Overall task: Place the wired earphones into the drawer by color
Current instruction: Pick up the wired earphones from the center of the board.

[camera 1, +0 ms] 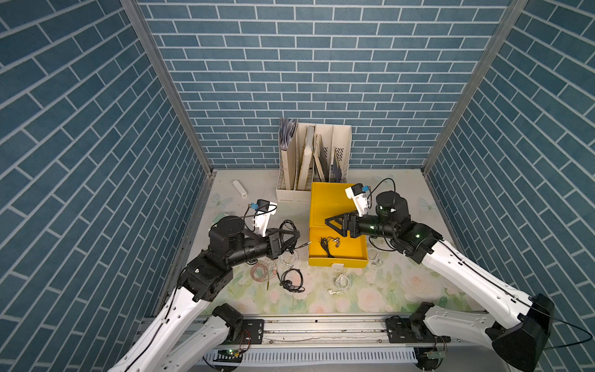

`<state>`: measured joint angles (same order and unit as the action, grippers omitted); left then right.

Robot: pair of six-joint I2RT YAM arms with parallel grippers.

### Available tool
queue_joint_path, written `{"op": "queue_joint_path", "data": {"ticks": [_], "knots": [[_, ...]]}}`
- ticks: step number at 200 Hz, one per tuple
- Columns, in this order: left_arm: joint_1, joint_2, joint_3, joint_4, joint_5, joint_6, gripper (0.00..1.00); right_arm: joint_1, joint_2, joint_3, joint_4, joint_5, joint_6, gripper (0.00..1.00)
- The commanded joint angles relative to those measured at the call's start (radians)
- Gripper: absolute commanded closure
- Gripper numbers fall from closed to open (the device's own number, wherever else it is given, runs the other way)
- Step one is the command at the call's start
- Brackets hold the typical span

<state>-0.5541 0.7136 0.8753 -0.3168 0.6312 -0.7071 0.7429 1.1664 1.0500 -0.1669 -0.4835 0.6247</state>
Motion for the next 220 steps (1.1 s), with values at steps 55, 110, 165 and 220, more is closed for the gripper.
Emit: {"op": "queue_joint_path", "data": {"ticks": [55, 110, 165, 220], "knots": [[0.004, -0.038, -0.044, 0.190, 0.104, -0.087, 0.99, 0.013, 0.104, -0.098, 0.431, -0.301, 0.121, 0.38], [0.004, -0.050, -0.065, 0.242, 0.111, -0.119, 1.00, 0.082, 0.199, -0.100, 0.587, -0.363, 0.175, 0.38], [0.005, -0.053, -0.076, 0.252, 0.108, -0.125, 1.00, 0.154, 0.265, -0.093, 0.706, -0.378, 0.225, 0.39], [0.004, -0.060, -0.094, 0.257, 0.103, -0.121, 1.00, 0.164, 0.247, -0.113, 0.778, -0.389, 0.265, 0.39]]}}
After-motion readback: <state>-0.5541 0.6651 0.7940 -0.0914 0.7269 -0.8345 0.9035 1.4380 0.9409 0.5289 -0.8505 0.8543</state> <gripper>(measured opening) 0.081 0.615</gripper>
